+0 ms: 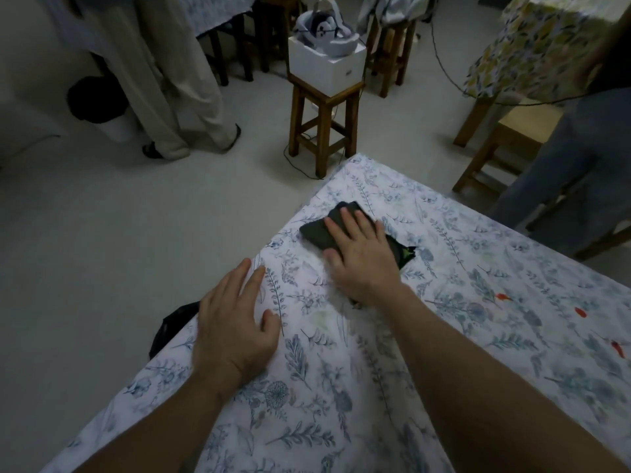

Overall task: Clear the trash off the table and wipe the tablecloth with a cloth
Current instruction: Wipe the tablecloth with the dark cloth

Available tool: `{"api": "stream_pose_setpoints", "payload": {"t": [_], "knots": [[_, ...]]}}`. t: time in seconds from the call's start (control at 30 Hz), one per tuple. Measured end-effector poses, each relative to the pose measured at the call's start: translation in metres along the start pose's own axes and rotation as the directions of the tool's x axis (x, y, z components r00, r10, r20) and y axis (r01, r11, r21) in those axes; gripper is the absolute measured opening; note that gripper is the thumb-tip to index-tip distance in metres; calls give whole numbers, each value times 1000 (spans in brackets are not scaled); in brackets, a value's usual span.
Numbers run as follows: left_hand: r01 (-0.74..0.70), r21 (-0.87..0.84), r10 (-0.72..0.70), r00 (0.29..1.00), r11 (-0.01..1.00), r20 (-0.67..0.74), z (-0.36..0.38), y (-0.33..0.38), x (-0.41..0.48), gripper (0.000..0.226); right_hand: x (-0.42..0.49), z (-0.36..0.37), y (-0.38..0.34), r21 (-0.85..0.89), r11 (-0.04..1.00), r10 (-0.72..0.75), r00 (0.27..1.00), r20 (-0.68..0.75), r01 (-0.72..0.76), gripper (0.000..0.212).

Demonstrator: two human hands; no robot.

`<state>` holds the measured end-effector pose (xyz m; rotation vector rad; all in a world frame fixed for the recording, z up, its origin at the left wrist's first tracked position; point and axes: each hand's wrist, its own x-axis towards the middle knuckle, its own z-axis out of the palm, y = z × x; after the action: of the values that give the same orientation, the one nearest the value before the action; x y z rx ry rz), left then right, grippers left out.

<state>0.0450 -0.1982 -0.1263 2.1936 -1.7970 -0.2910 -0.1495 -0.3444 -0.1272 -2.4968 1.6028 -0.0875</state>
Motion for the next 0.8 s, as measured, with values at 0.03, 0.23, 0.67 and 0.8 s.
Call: {"api": "stream_pose_setpoints", "payload": {"t": [0.03, 0.23, 0.67, 0.8], "knots": [[3, -5, -3, 1000, 1000, 2, 0, 0, 0, 74, 4, -3, 13, -3, 998, 60, 998, -4, -60, 62], [14, -20, -14, 1000, 1000, 15, 0, 0, 0, 73, -24, -16, 68, 39, 946, 325, 945, -41, -323, 62], [-76, -216, 74, 997, 974, -16, -1, 63, 81, 58, -93, 6, -12, 77, 994, 77, 997, -19, -75, 64], [-66, -207, 67, 998, 976, 1, 21, 79, 112, 60, -56, 4, 9, 47, 993, 114, 992, -55, -112, 64]]}}
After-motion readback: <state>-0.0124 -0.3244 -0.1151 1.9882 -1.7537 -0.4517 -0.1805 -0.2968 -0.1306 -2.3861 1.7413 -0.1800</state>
